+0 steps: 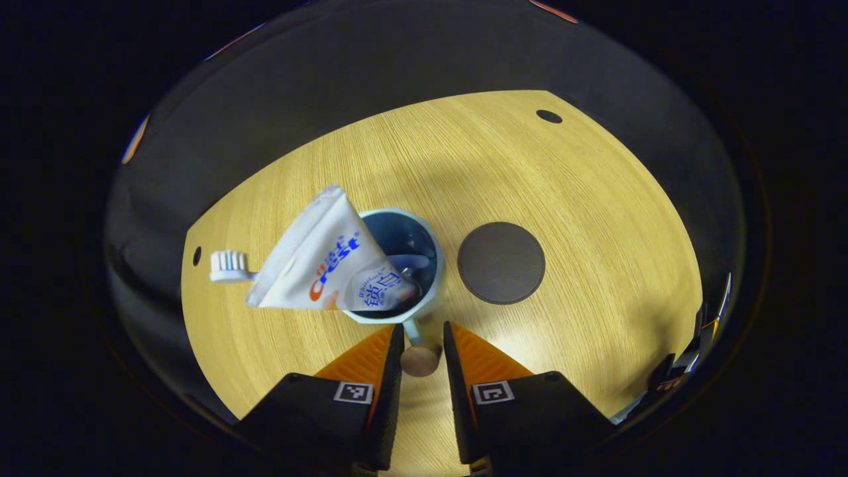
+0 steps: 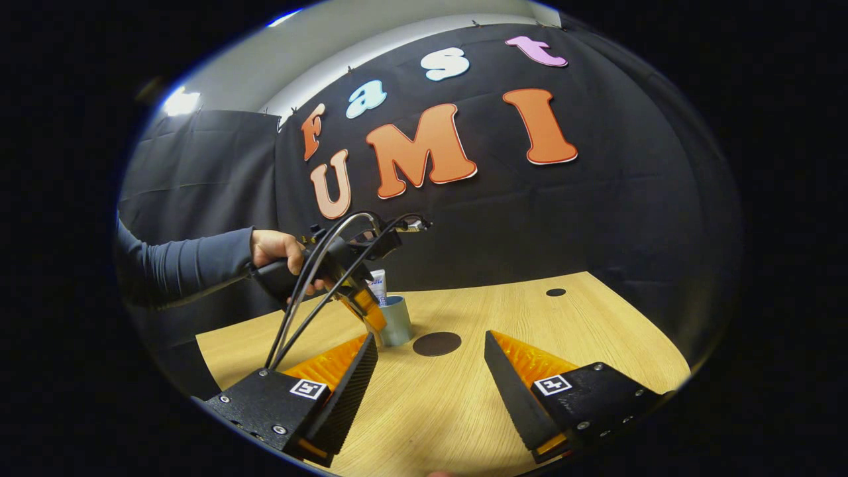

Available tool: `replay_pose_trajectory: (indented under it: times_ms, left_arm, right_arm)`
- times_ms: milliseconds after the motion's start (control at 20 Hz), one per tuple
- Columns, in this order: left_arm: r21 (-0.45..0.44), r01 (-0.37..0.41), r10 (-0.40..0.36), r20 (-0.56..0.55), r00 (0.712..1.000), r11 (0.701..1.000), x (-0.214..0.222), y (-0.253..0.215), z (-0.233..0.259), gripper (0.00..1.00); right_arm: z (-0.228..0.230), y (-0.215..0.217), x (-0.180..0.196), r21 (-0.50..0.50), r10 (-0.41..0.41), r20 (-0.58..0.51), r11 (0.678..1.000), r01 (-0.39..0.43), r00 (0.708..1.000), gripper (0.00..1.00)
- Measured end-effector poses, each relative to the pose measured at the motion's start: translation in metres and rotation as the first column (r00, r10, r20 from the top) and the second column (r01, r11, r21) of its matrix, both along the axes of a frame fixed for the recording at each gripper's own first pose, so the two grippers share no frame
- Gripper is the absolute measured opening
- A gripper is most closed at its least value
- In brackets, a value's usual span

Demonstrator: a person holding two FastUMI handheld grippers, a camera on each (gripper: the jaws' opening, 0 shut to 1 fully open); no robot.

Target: Put the toothbrush and toothpaste on the desktop into the cup, then pick up the cup and place it on the coaster on the desktop.

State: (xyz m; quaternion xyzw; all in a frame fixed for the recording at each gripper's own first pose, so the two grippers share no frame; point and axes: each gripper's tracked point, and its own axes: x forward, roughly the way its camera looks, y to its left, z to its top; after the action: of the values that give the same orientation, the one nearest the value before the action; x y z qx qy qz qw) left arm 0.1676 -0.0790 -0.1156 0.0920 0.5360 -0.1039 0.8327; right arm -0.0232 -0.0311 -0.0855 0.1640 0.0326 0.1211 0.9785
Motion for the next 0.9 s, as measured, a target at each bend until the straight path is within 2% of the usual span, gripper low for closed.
replay_pose_trajectory:
  times_ms: [300, 450, 550, 650, 750, 800, 850, 900]
  left_arm:
    - [-0.038, -0.076, 0.074, -0.055, 0.996, 0.996, 0.005, 0.002, -0.036, 0.42]
    - [-0.024, -0.1, 0.099, -0.06, 0.993, 0.995, 0.004, 0.007, -0.043, 0.42]
    - [-0.001, -0.083, 0.082, -0.042, 0.996, 0.997, 0.007, 0.007, -0.031, 0.56]
    - [0.016, -0.075, 0.075, -0.03, 0.997, 0.997, 0.011, 0.009, -0.021, 0.77]
    - [-0.001, -0.093, 0.093, -0.057, 0.994, 0.996, 0.012, 0.009, -0.017, 0.8]
    - [-0.006, -0.099, 0.098, -0.07, 0.993, 0.995, 0.013, 0.01, -0.019, 0.74]
    - [-0.014, -0.107, 0.106, -0.082, 0.991, 0.994, 0.013, 0.011, -0.022, 0.8]
    - [-0.02, -0.116, 0.114, -0.093, 0.989, 0.993, 0.013, 0.012, -0.025, 0.74]
  right_arm:
    - [-0.009, -0.001, 0.0, -0.014, -0.002, -0.022, 1.0, 0.001, 1.0, 0.98]
    - [-0.01, -0.002, 0.001, -0.003, 0.0, -0.03, 1.0, 0.0, 1.0, 0.98]
    - [-0.012, -0.002, 0.002, -0.011, 0.001, -0.032, 1.0, -0.002, 0.999, 0.98]
    - [-0.013, 0.0, 0.003, -0.013, 0.004, -0.036, 1.0, -0.005, 0.999, 0.98]
    - [-0.013, 0.002, 0.002, -0.008, 0.008, -0.036, 1.0, -0.008, 0.999, 0.98]
    - [-0.012, 0.003, 0.002, -0.006, 0.008, -0.034, 1.0, -0.009, 0.999, 0.98]
    - [-0.014, 0.003, 0.001, -0.006, 0.011, -0.035, 1.0, -0.011, 0.999, 0.98]
    - [-0.016, 0.003, 0.002, -0.008, 0.009, -0.038, 1.0, -0.009, 0.999, 0.98]
